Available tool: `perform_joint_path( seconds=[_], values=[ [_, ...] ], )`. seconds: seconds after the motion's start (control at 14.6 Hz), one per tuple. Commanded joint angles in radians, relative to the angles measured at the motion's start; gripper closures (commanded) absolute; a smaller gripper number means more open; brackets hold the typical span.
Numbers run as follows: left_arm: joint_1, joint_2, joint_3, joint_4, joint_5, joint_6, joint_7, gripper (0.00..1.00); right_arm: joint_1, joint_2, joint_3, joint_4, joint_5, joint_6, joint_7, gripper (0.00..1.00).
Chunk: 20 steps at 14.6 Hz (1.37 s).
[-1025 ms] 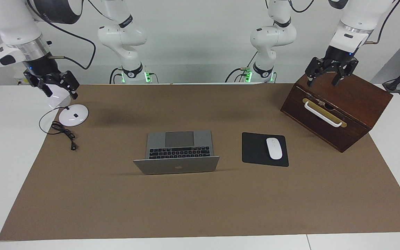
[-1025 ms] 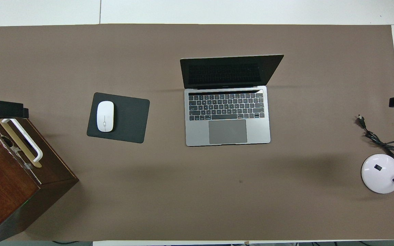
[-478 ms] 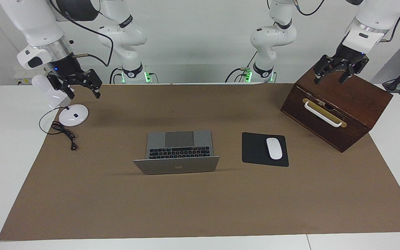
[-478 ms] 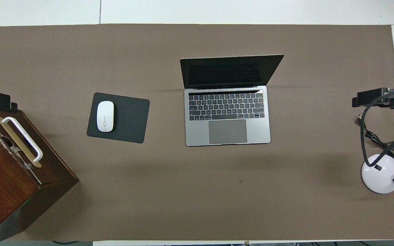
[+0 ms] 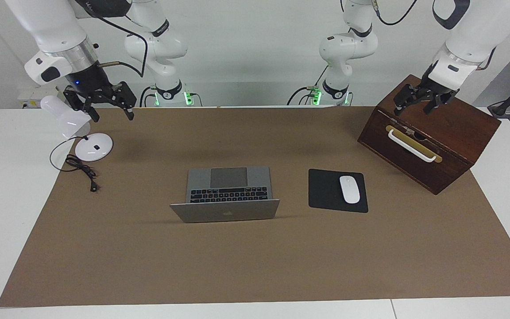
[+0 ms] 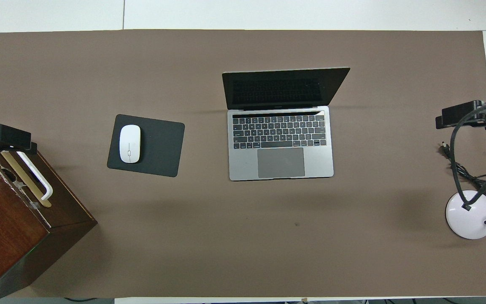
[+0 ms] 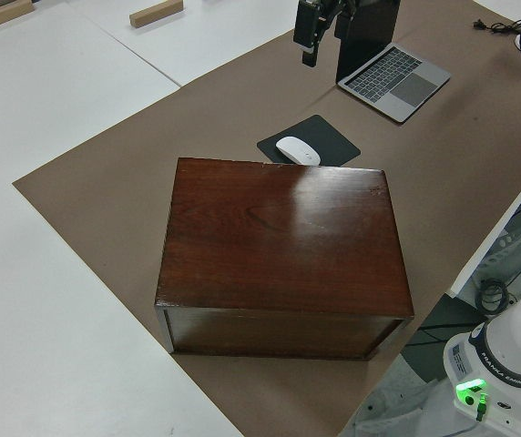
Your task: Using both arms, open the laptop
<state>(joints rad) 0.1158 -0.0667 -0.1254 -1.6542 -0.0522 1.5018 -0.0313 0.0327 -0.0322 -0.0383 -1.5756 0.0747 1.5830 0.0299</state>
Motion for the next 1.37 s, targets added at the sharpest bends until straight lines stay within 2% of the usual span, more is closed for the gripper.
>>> perform_joint_path(
  seconds=[0.0,0.75,1.3],
  values=[
    [0.008,-0.047,-0.003,-0.052,0.008,0.043,0.005,0.00,-0.013,0.017,0.006,0.026,-0.021,-0.021,0.011,0.00],
    [0.010,-0.039,-0.005,-0.029,0.008,0.012,0.007,0.00,-0.020,-0.025,0.005,-0.058,-0.121,-0.014,0.010,0.00],
    [0.011,-0.042,-0.005,-0.032,0.008,-0.005,0.007,0.00,-0.030,-0.025,0.005,-0.058,-0.127,-0.021,0.007,0.00]
  ],
)
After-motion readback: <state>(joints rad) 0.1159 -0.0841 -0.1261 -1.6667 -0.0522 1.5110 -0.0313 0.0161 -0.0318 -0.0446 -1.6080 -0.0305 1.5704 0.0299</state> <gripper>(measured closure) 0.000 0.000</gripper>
